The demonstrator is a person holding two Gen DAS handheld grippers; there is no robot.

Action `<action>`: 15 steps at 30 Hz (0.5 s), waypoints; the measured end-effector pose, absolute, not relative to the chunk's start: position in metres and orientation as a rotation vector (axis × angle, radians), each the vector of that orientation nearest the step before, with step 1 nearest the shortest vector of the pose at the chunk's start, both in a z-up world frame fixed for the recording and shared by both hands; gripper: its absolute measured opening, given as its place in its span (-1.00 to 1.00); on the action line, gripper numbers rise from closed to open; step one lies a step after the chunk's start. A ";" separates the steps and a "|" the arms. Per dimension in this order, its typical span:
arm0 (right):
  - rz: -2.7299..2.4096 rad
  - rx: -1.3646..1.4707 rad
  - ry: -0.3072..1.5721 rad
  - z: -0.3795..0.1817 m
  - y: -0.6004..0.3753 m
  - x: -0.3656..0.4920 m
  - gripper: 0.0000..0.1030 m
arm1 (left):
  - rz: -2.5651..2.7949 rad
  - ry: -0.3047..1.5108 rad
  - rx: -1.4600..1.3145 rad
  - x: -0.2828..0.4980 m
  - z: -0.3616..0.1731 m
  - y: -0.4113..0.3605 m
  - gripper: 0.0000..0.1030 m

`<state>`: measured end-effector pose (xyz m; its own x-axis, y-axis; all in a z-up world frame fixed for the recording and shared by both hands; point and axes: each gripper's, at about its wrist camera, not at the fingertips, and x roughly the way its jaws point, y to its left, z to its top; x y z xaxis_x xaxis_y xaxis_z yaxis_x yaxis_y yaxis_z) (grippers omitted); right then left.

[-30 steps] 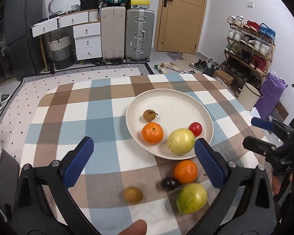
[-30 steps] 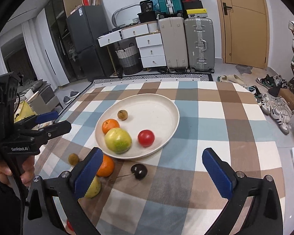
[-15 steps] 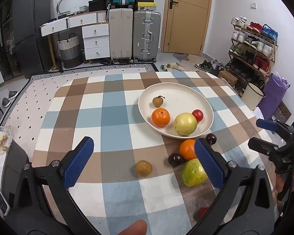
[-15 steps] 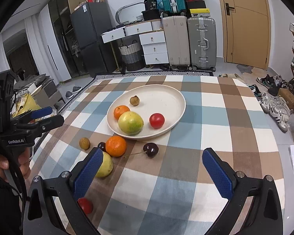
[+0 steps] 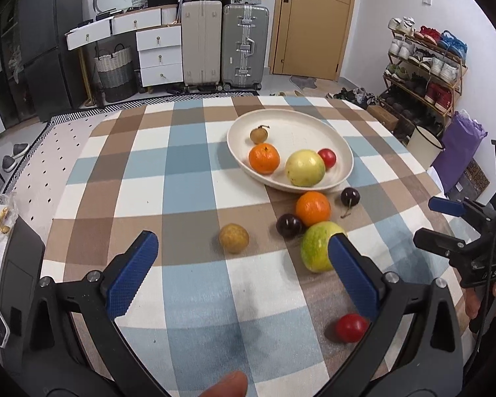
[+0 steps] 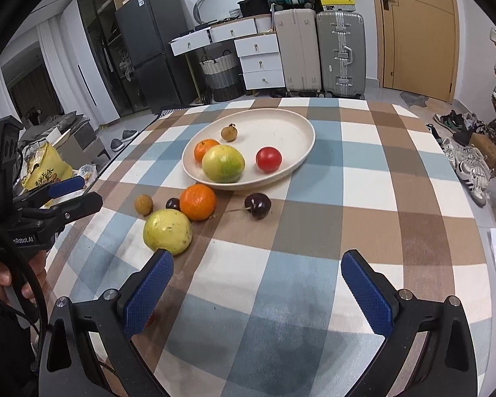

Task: Organize fruits
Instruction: 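Withdraw both open tools from the plate toward the remaining fruits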

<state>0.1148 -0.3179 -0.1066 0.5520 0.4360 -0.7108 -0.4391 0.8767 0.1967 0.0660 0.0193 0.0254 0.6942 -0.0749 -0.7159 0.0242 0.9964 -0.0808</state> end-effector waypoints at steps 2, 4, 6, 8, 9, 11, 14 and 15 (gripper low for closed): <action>0.517 -0.001 0.842 -0.108 -0.318 0.113 0.99 | -0.068 0.811 -0.069 0.065 0.022 0.017 0.99; 0.517 -0.004 0.842 -0.109 -0.318 0.112 0.99 | -0.073 0.818 -0.069 0.062 0.019 0.015 0.99; 0.518 -0.012 0.849 -0.111 -0.317 0.111 0.99 | -0.083 0.822 -0.075 0.058 0.016 0.013 0.99; 0.517 -0.018 0.850 -0.113 -0.317 0.109 0.99 | -0.093 0.830 -0.076 0.055 0.014 0.010 0.99; 0.516 -0.018 0.852 -0.114 -0.317 0.108 0.99 | -0.098 0.833 -0.076 0.053 0.012 0.007 0.99; 0.526 -0.004 0.858 -0.115 -0.318 0.107 0.99 | -0.106 0.845 -0.070 0.049 0.008 0.003 0.99; 0.531 -0.006 0.857 -0.114 -0.316 0.103 0.99 | -0.111 0.863 -0.058 0.045 0.000 -0.003 0.99; 0.535 -0.014 0.857 -0.115 -0.315 0.102 0.99 | -0.117 0.869 -0.055 0.044 -0.003 -0.006 0.99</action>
